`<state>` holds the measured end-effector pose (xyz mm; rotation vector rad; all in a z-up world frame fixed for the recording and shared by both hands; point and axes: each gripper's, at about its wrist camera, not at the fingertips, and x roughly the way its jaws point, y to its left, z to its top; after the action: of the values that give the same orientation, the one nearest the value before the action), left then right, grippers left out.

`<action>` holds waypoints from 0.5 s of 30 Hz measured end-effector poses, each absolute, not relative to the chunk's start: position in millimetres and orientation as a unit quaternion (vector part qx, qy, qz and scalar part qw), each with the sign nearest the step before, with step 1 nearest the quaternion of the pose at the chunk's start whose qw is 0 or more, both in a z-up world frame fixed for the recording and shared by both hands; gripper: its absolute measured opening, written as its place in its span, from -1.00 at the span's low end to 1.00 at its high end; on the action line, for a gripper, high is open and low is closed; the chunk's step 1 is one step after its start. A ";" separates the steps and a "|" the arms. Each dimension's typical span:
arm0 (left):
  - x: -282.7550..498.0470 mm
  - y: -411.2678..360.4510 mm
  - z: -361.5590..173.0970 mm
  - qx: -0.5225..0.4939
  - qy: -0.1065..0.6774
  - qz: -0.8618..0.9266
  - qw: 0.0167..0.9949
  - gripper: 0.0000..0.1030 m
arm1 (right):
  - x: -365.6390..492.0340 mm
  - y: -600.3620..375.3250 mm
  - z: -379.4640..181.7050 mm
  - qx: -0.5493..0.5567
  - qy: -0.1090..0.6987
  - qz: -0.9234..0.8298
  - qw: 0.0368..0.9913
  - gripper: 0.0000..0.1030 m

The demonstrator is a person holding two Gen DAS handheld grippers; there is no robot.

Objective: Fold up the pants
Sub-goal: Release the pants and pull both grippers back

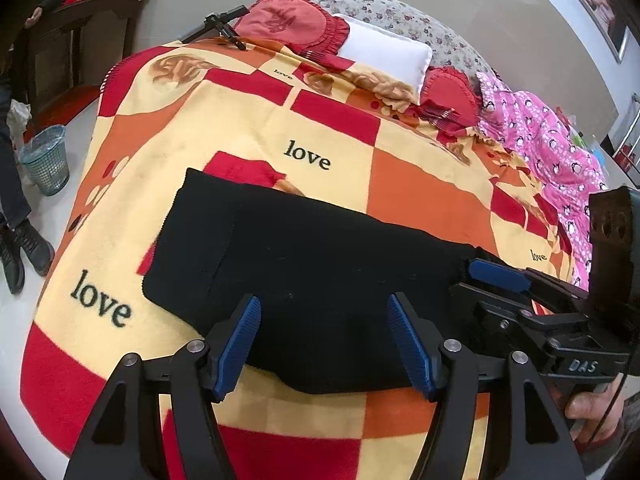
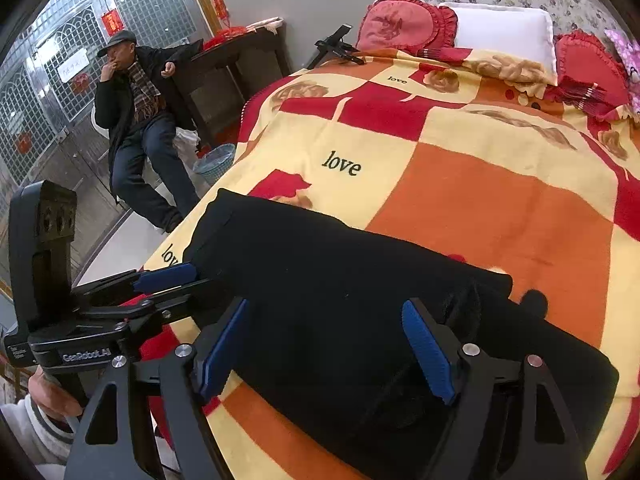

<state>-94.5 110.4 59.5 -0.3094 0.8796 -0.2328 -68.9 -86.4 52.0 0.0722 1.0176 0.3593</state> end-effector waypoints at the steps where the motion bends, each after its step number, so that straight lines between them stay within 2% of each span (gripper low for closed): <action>1: -95.6 111.6 59.8 -0.148 0.422 -0.111 0.888 0.28 | -68.0 -86.0 51.0 0.033 0.485 0.169 0.858 0.54; 5: -104.5 120.0 59.8 -0.138 0.419 -0.097 0.892 0.28 | -65.5 -84.2 47.9 0.026 0.487 0.165 0.857 0.54; 7: -109.7 128.2 57.5 -0.142 0.424 -0.095 0.889 0.36 | -63.3 -82.4 49.3 0.029 0.481 0.172 0.859 0.55; 9: -114.5 140.5 54.0 -0.165 0.434 -0.091 0.881 0.39 | -59.7 -79.3 51.7 0.031 0.474 0.177 0.862 0.67; 11: -119.5 153.9 52.4 -0.191 0.433 -0.087 0.877 0.42 | -54.5 -74.5 52.7 0.031 0.470 0.181 0.864 0.69; 13: -125.3 166.6 50.1 -0.215 0.426 -0.078 0.876 0.53 | -48.8 -69.1 52.5 0.032 0.469 0.189 0.862 0.71; 15: -128.6 173.5 45.0 -0.230 0.426 -0.074 0.872 0.53 | -40.0 -61.4 49.9 0.034 0.470 0.199 0.859 0.78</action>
<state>-128.6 173.5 45.0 -0.4799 0.8913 -0.1545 -40.0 -61.4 49.9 0.0714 0.9874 0.4180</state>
